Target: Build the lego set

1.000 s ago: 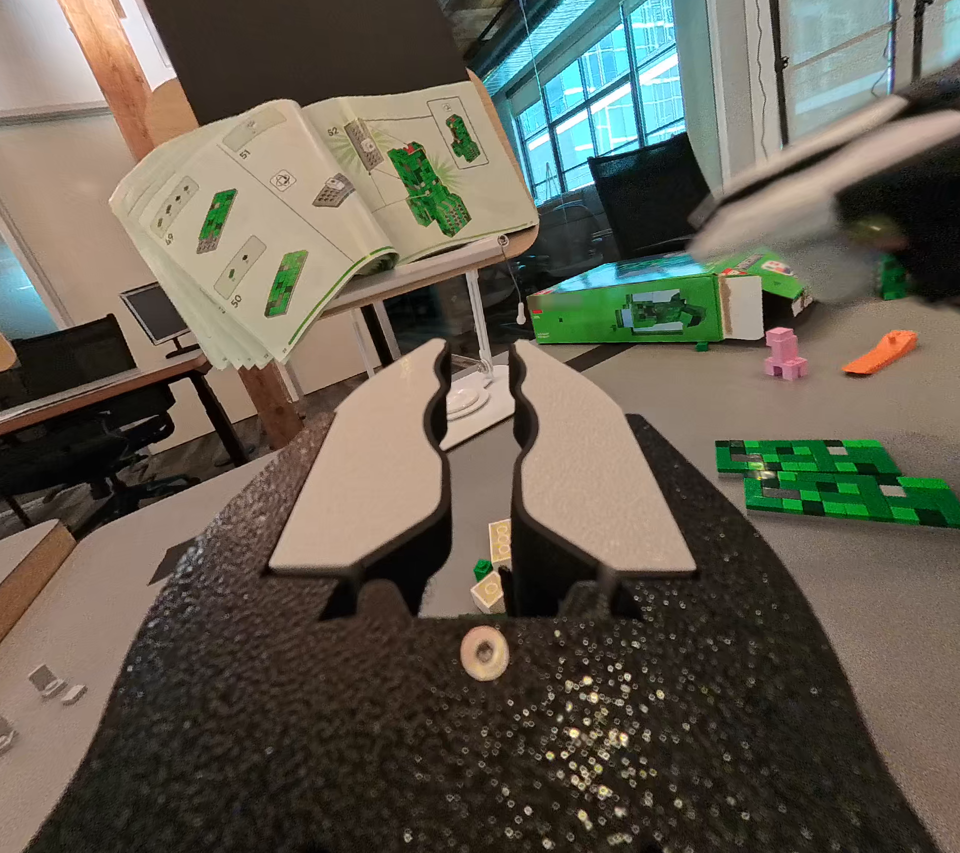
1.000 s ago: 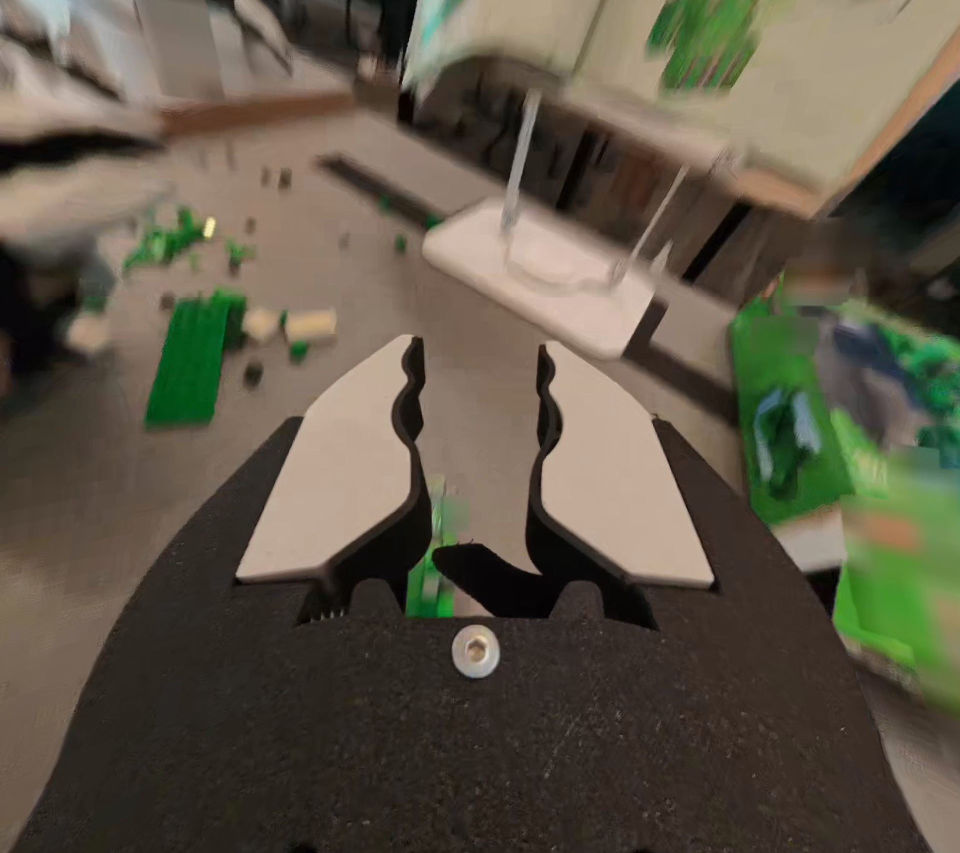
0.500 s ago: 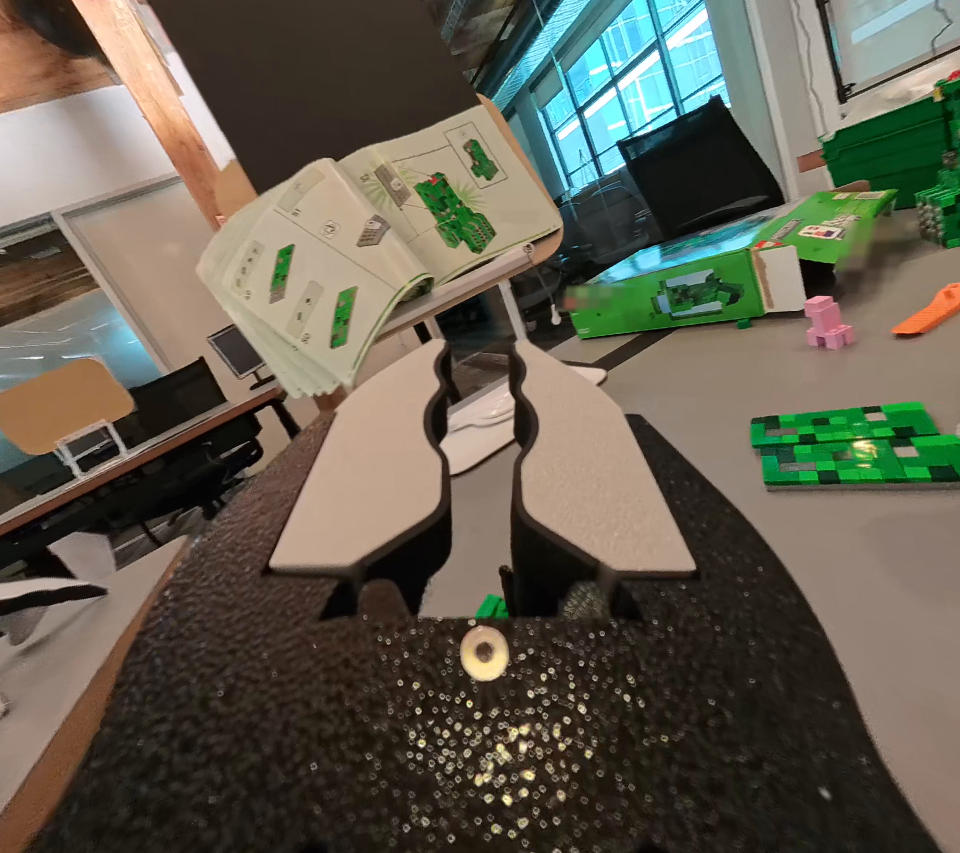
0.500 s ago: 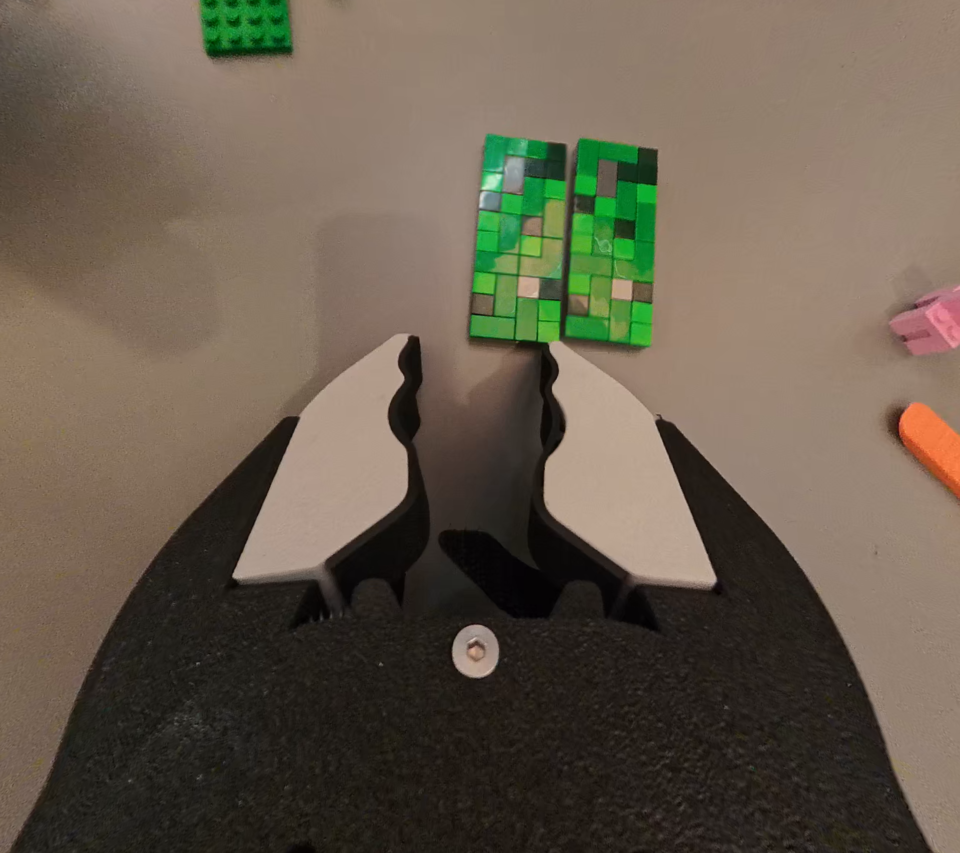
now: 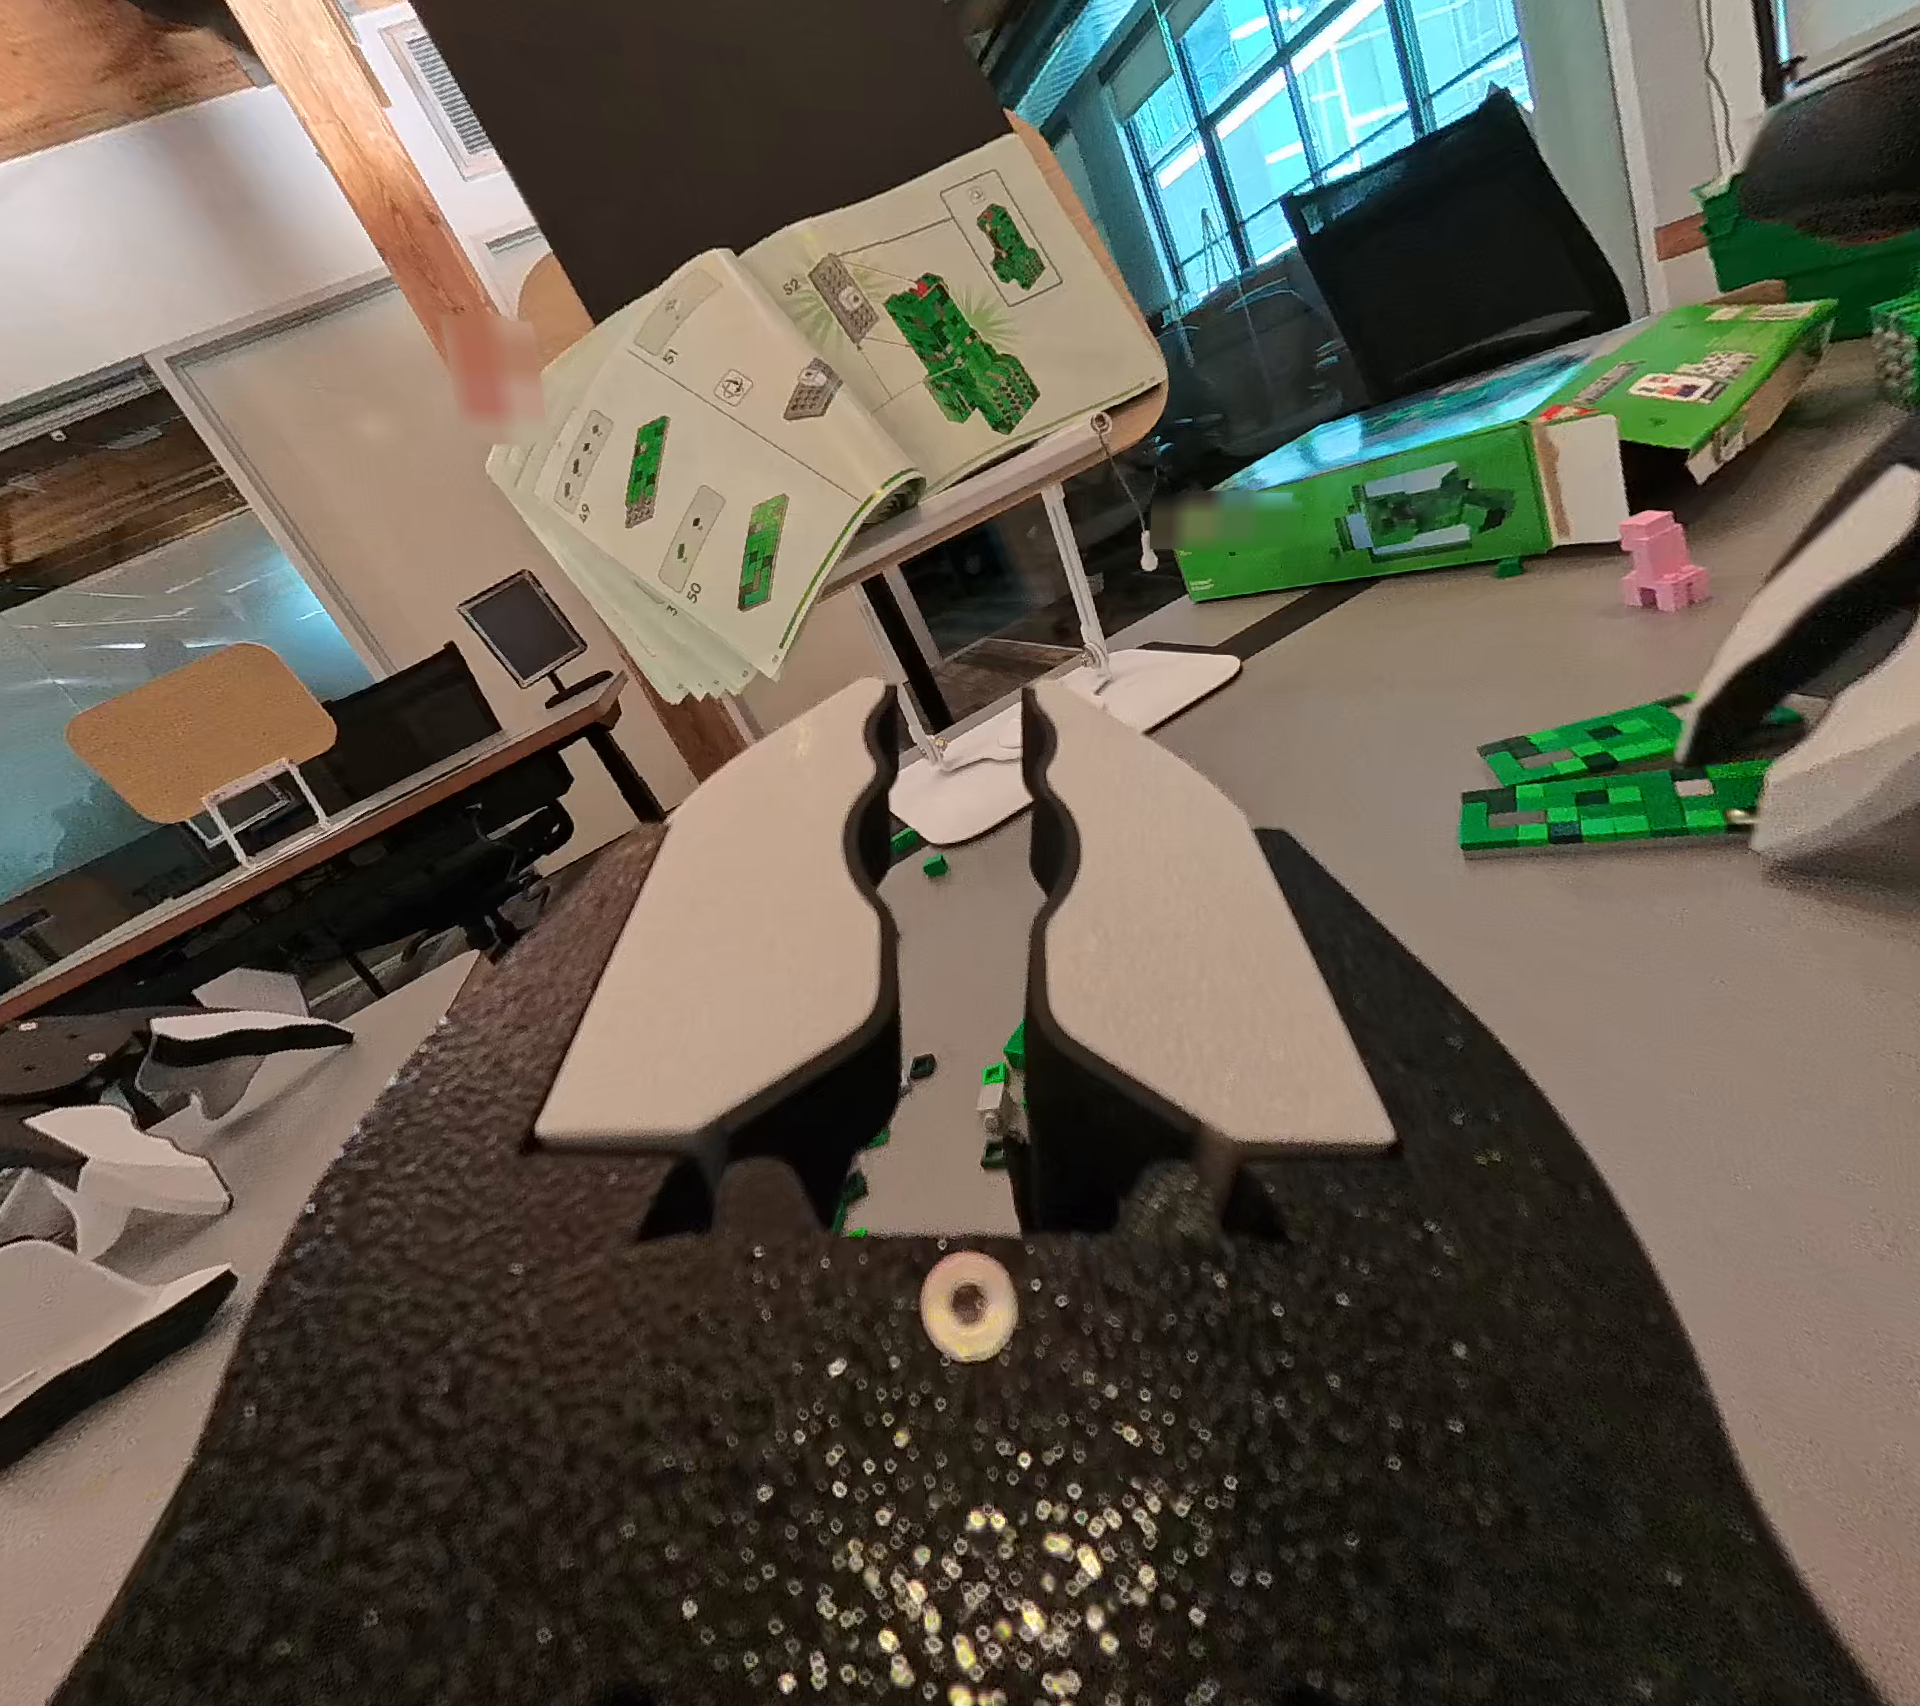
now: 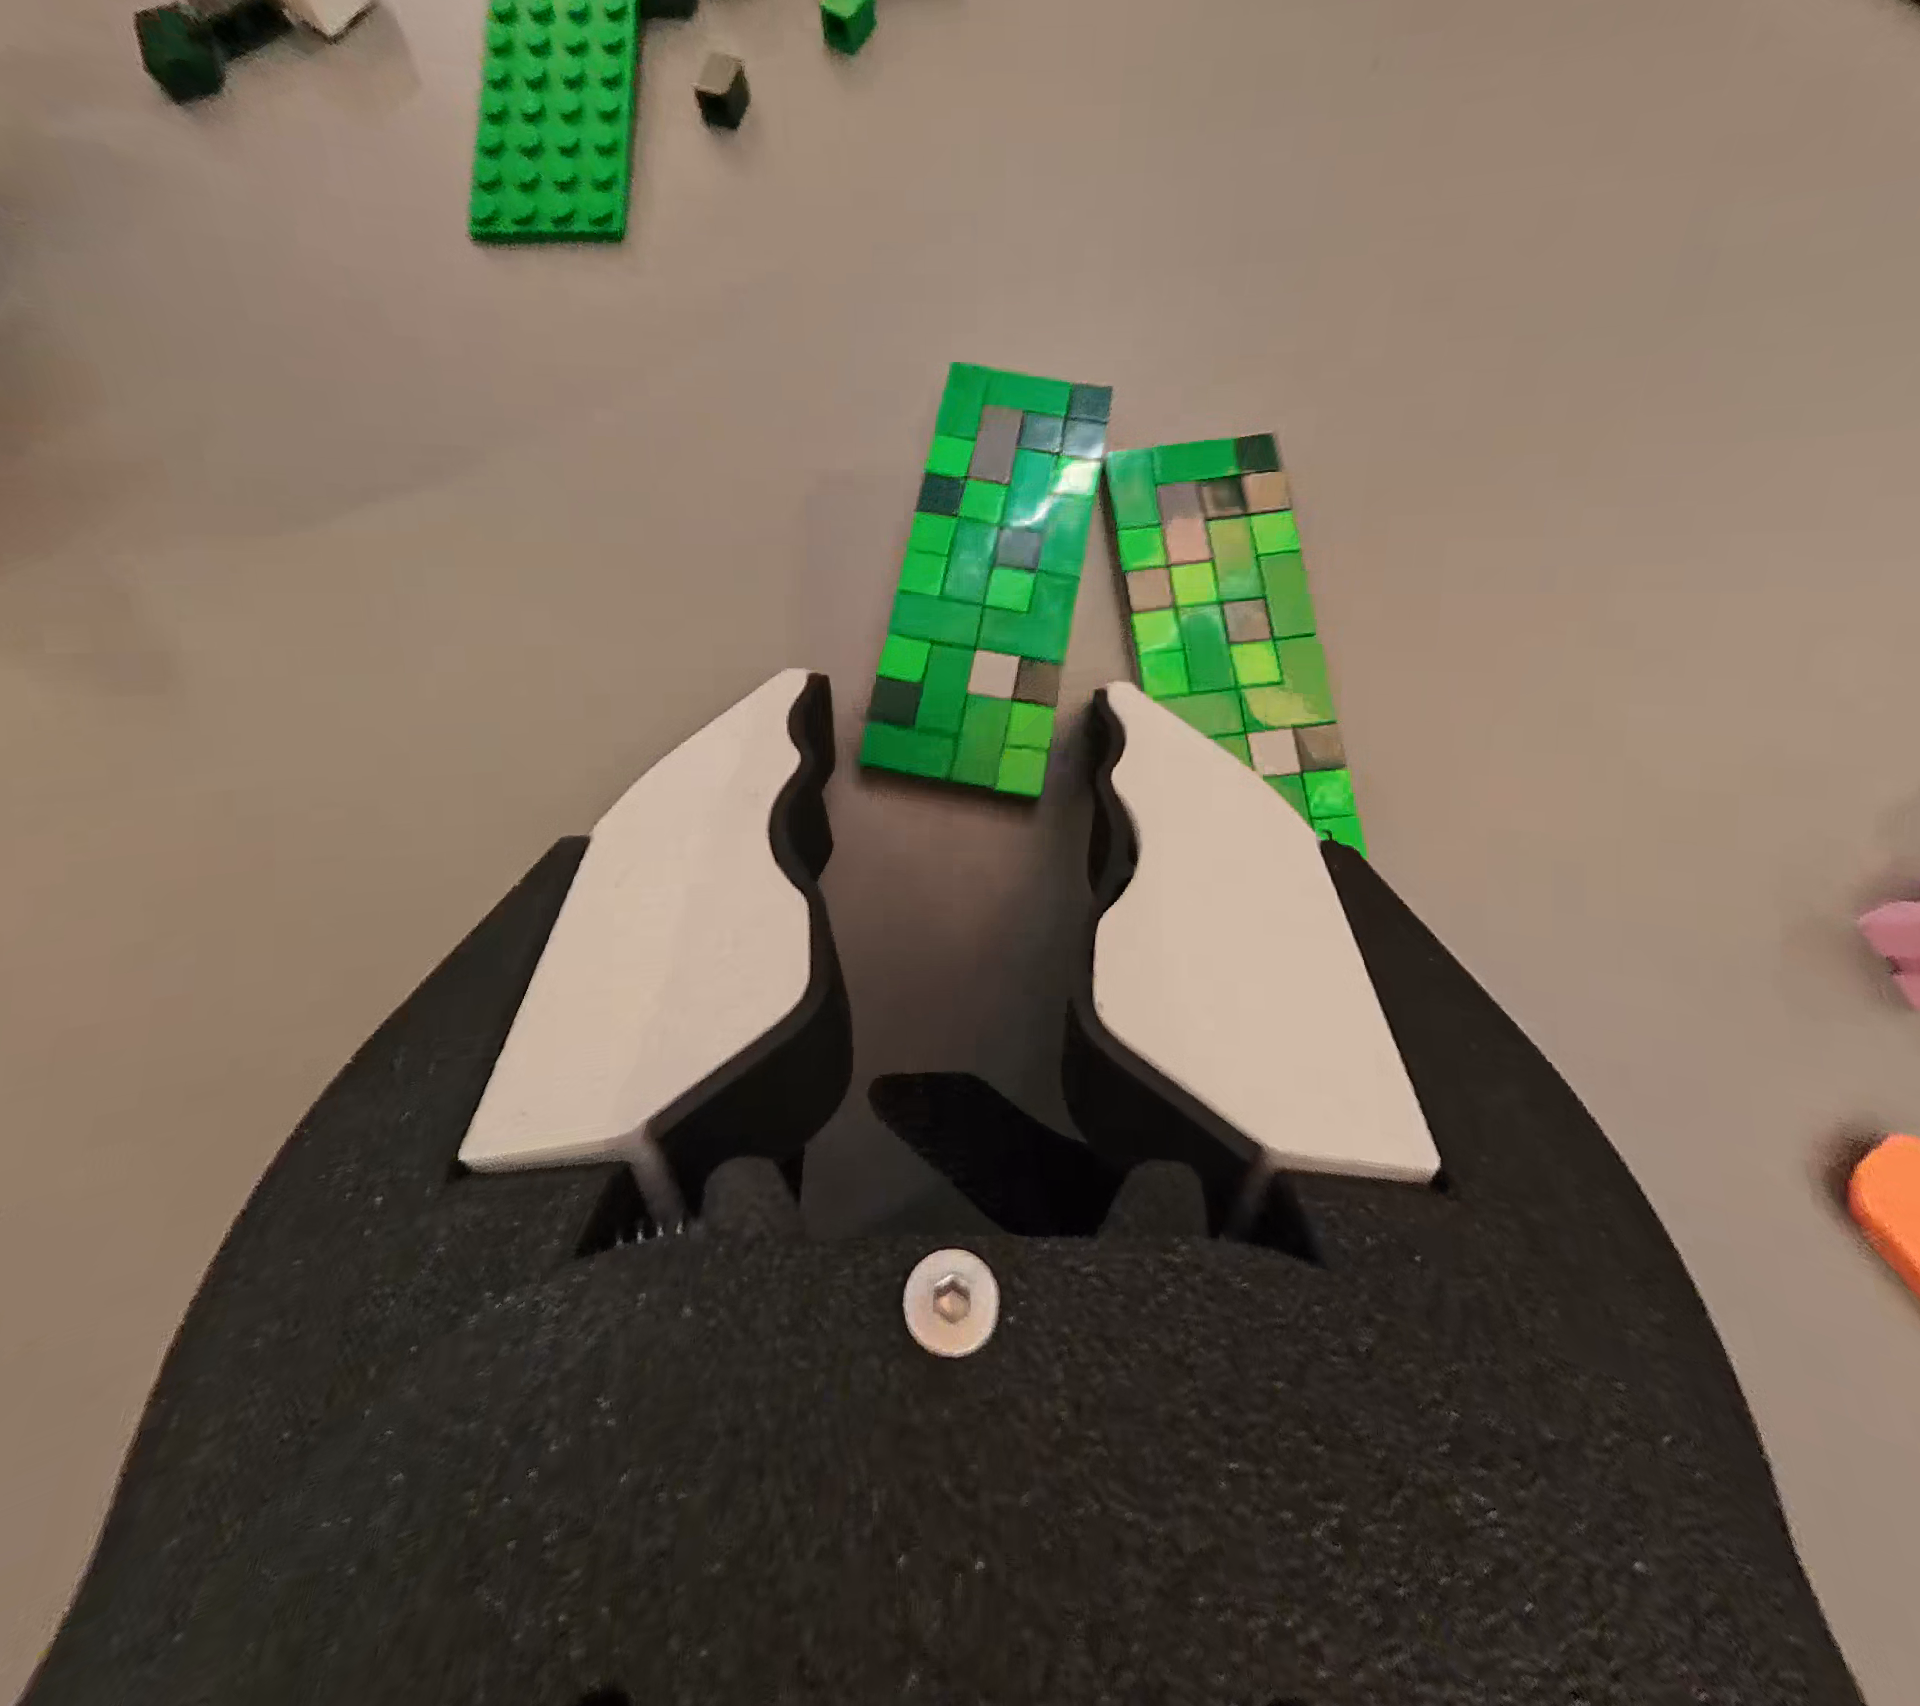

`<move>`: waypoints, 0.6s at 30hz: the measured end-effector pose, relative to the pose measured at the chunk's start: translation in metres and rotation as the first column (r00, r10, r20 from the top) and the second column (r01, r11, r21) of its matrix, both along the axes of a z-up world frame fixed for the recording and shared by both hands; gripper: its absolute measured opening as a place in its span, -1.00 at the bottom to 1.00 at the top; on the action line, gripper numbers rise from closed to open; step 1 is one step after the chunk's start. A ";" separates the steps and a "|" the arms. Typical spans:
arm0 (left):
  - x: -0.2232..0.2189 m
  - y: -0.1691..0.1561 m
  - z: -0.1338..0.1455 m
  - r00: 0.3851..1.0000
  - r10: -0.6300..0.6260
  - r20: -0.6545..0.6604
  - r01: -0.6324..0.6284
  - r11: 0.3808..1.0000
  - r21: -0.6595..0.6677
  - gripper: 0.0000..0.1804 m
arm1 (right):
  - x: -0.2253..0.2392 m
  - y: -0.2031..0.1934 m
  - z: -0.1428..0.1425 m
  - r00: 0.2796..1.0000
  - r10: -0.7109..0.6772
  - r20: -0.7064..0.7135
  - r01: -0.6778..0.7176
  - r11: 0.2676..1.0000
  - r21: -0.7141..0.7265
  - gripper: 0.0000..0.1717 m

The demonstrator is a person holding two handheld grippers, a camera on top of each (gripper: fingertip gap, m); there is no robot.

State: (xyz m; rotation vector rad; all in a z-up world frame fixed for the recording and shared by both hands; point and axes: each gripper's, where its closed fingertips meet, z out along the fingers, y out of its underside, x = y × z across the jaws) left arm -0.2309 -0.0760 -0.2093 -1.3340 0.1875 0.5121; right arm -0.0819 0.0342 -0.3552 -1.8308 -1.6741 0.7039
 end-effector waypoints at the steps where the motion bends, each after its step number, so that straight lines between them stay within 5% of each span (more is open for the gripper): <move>1: 0.001 0.000 -0.001 1.000 -0.003 -0.006 0.003 1.000 -0.011 -0.76 | -0.003 0.005 0.000 1.000 -0.020 0.011 0.020 1.000 0.015 -0.49; 7: 0.026 0.014 -0.021 0.993 -0.106 0.052 0.114 0.978 -0.177 -0.68 | -0.015 0.007 -0.001 0.990 0.098 0.101 -0.107 0.990 0.093 -0.62; 11: 0.058 0.018 -0.039 0.928 -0.235 0.288 0.322 0.895 -0.308 -0.52 | -0.021 -0.005 0.010 0.955 0.296 0.026 -0.288 0.900 0.328 -0.62; 14: 0.086 0.017 -0.052 0.798 -0.329 0.505 0.530 0.782 -0.328 -0.39 | -0.022 -0.026 0.038 0.874 0.480 -0.077 -0.346 0.725 0.595 -0.69; 15: 0.090 0.018 -0.057 0.767 -0.328 0.551 0.561 0.760 -0.329 -0.35 | -0.020 -0.033 0.050 0.839 0.535 -0.099 -0.322 0.636 0.701 -1.00; 18: 0.096 0.020 -0.075 0.753 -0.302 0.585 0.594 0.696 -0.404 -0.30 | -0.015 -0.049 0.057 0.771 0.636 -0.019 -0.329 0.424 0.844 -1.00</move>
